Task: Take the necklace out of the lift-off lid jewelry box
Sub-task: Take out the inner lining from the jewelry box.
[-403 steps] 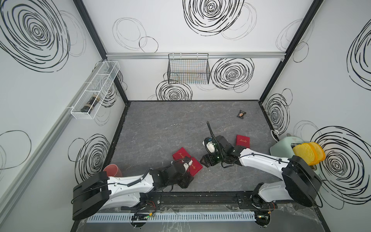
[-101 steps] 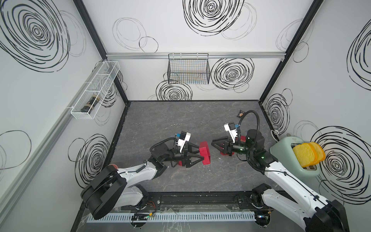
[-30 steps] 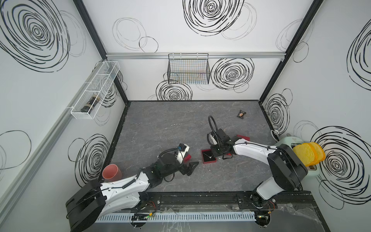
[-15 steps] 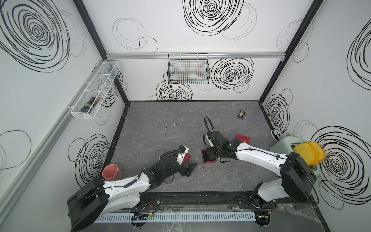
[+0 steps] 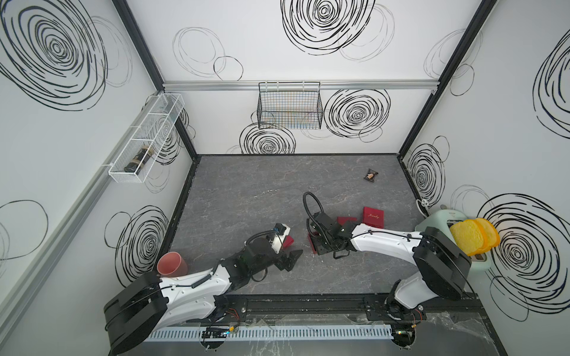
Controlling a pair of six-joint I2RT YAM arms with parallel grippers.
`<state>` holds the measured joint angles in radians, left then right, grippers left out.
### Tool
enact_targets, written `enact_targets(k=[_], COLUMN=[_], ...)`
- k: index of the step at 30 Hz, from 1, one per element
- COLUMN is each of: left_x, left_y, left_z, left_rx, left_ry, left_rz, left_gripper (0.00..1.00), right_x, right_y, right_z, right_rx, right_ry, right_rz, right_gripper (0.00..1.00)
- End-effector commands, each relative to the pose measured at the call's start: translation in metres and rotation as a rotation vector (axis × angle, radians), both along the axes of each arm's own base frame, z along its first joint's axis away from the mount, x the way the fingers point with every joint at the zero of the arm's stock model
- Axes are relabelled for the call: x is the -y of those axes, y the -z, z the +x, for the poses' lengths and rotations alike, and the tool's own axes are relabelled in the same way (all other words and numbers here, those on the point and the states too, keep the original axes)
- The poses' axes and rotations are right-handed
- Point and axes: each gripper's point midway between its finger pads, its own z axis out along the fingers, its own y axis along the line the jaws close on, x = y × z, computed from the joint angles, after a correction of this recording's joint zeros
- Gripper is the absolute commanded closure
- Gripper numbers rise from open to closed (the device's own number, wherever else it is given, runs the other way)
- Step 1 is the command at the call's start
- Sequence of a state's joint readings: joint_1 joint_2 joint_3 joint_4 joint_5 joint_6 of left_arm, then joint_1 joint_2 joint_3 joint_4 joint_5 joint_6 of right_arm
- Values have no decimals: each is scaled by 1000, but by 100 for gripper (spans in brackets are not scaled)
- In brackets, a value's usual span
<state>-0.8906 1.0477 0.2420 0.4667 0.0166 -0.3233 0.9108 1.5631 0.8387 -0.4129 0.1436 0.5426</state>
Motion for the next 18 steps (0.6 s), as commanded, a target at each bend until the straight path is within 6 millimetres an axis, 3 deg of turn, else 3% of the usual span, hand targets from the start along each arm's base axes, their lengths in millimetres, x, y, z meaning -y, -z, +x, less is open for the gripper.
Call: enact_targets(k=[1, 5, 13, 18], left_x=[2, 2, 2, 5], left_y=[-5, -6, -5, -4], left_z=[2, 2, 2, 1], left_rx=[36, 40, 45, 43], left_ry=[-1, -4, -6, 0], left_rz=[-11, -7, 1, 3], left_gripper=[8, 8, 8, 8], right_x=[8, 11, 9, 14], right_y=[6, 9, -14, -13], right_z=[0, 0, 5, 4], right_rx=[-4, -6, 64, 64], right_ry=[43, 47, 48, 57], right_rz=[-55, -80, -95, -118], right_gripper=[48, 47, 44, 45])
